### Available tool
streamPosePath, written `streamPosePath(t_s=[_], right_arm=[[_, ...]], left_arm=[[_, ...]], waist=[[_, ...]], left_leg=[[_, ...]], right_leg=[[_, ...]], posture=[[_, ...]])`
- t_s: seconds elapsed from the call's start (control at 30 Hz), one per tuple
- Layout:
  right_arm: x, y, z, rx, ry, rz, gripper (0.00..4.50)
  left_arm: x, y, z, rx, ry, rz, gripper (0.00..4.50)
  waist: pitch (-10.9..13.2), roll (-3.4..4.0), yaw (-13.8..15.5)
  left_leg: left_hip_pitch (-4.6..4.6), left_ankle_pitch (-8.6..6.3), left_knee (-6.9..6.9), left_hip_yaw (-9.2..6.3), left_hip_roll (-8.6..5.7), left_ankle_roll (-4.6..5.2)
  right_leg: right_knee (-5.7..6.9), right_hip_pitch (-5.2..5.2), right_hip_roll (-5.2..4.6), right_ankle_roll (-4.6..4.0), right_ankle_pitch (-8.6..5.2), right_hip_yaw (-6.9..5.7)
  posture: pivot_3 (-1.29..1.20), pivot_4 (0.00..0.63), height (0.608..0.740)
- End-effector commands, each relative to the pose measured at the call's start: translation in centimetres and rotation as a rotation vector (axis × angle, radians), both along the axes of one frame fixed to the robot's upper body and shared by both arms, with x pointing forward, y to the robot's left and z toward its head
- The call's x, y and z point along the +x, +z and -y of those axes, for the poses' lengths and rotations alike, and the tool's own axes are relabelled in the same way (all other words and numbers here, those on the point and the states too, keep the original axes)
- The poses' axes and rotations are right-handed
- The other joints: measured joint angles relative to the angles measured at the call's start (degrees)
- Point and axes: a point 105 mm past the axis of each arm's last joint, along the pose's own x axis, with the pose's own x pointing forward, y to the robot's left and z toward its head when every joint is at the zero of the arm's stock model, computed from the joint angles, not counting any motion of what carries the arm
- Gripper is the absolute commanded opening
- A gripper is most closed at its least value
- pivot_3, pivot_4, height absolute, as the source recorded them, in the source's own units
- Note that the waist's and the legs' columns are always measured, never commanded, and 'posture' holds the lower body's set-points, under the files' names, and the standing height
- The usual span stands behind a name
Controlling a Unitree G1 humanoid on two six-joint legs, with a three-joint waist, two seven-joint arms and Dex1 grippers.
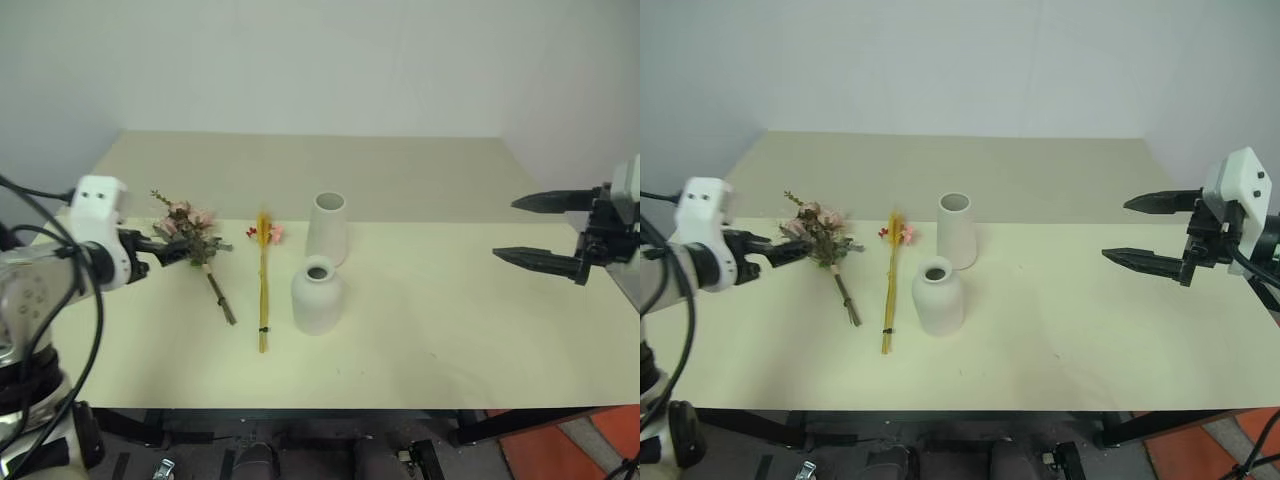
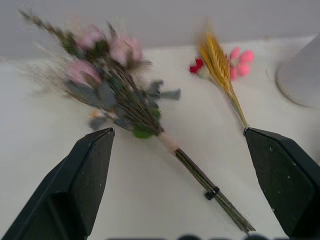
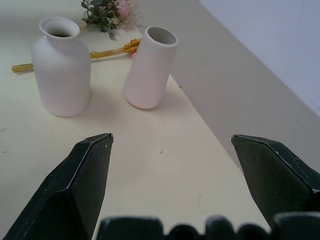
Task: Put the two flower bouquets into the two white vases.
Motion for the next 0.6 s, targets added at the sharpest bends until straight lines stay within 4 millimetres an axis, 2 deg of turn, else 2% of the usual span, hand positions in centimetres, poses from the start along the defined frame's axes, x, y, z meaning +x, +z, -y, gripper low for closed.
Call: streamPosePath(t_s=[0.03, 0.17, 0.4, 0.6], right_arm=[[-0.5, 1.9, -1.1, -0.020, 0.054, 0.049, 4.47], [-0.5, 1.9, -2.0, -0.032, 0.095, 0.043, 4.47], [-1.2, 2.8, -4.2, -0.064, 0.238, 0.051, 4.47], [-1.0, 2.7, -4.6, -0.077, 0.250, 0.052, 4.47]], left_arm=[[1.0, -0.8, -0.3, 0.001, 0.117, -0.013, 4.50], [2.5, -2.6, -0.5, -0.116, 0.278, -0.057, 4.50], [4.2, -4.3, 1.4, -0.190, 0.304, -0.160, 4.50], [5.1, -5.1, 1.6, -0.223, 0.341, -0.222, 4.50]], waist=[[0.0, 0.00, -0.1], [0.0, -0.04, 0.1], [0.0, -0.04, 0.2], [0.0, -0.04, 0.6]], left_leg=[[-0.01, 0.00, 0.00, -0.01, 0.00, 0.00], [0.02, 0.01, 0.04, -0.16, -0.05, 0.00], [-0.05, 0.01, 0.04, -0.27, -0.14, -0.01], [-0.06, 0.01, 0.04, -0.34, -0.19, -0.02]], right_leg=[[0.00, -0.01, 0.01, 0.00, 0.00, 0.00], [0.00, 0.10, 0.02, -0.01, 0.03, -0.06], [-0.03, 0.04, 0.01, -0.01, 0.05, -0.06], [-0.06, 0.08, -0.01, 0.01, 0.04, -0.09]], posture=[[0.00, 0.150, 0.740], [0.00, 0.150, 0.740], [0.00, 0.150, 0.740], [0.00, 0.150, 0.740]])
